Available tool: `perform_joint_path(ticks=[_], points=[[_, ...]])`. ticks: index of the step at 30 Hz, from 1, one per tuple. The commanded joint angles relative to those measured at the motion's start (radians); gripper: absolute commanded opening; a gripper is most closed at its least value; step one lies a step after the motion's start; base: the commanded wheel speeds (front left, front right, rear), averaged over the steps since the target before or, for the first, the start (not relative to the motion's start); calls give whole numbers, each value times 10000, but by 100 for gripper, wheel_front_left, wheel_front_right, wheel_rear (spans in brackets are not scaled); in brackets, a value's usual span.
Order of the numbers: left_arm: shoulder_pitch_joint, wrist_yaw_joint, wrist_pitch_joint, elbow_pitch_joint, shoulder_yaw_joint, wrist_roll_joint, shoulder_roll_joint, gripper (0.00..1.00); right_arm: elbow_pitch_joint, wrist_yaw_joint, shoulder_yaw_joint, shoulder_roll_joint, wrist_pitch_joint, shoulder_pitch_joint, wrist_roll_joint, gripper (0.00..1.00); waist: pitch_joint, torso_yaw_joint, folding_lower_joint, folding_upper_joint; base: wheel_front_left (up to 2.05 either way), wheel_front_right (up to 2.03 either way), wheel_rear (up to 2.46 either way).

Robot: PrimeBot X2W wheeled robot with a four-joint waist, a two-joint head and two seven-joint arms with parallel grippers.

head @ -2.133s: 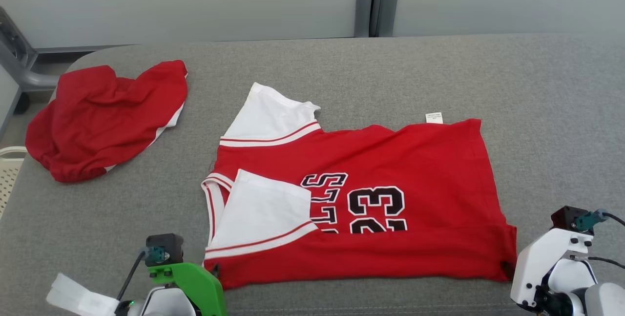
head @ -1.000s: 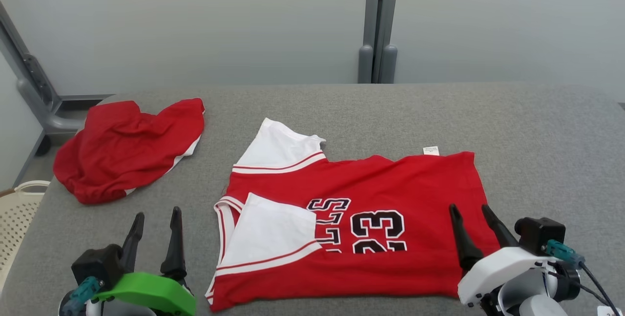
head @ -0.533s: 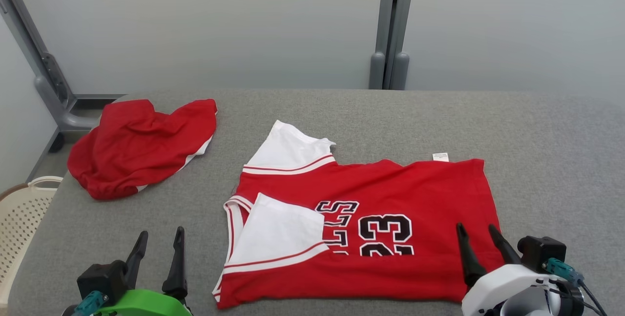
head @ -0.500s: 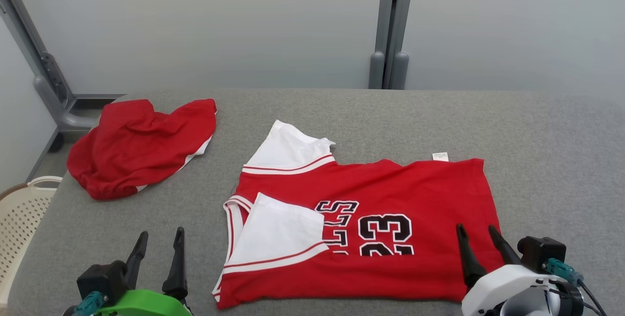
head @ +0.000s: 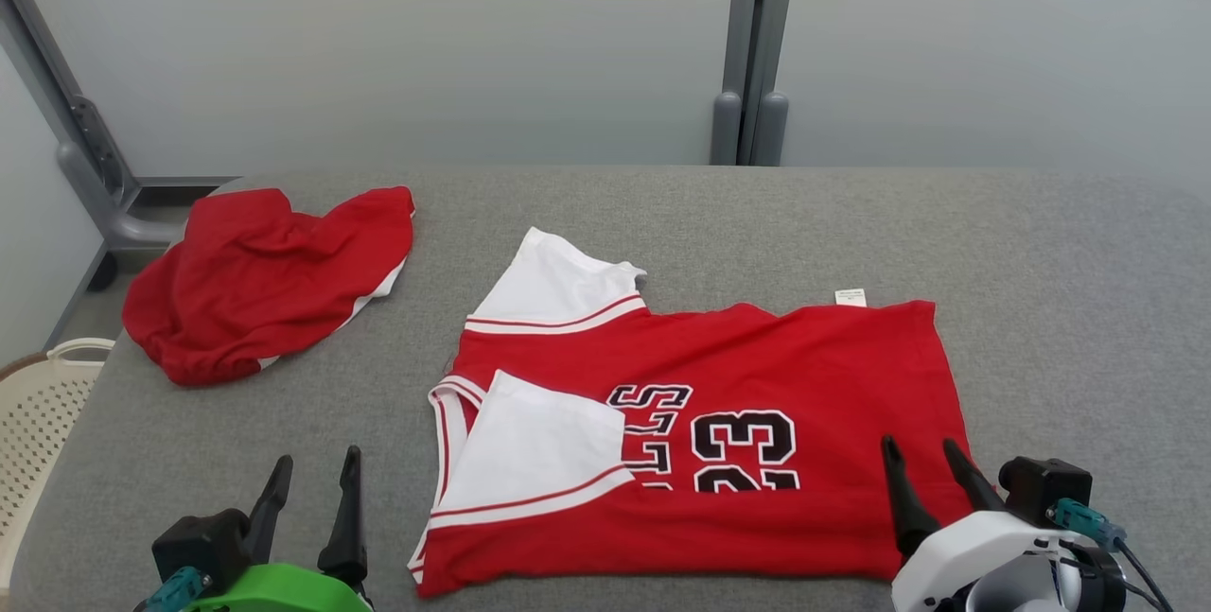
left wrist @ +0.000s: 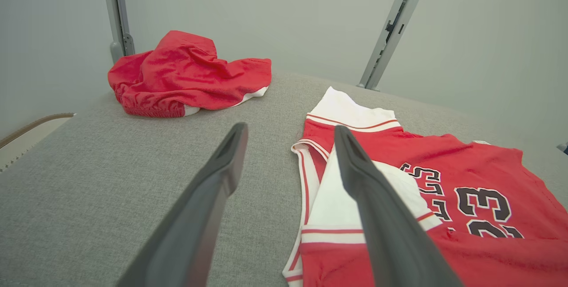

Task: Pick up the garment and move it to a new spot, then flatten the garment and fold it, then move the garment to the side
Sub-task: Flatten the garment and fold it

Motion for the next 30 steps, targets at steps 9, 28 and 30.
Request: perform_joint_path(ticks=[9,28,30], points=[[-413,-151,463,207,-298,-39,-79,100,135,1,21,-29,264,-356,-180,100,201,6,0,0,0,0,0],[-4726,189,5541,1364,-1284,-385,-605,100,-534,1,-1418,-85,5443,-3278,-1157,100,2244,-250,0,0,0,0,0],[-5376,203,6050,1667,-1419,-365,-790,100,-636,1,-1527,-79,6120,-3621,-1273,100,2589,-312,0,0,0,0,0]])
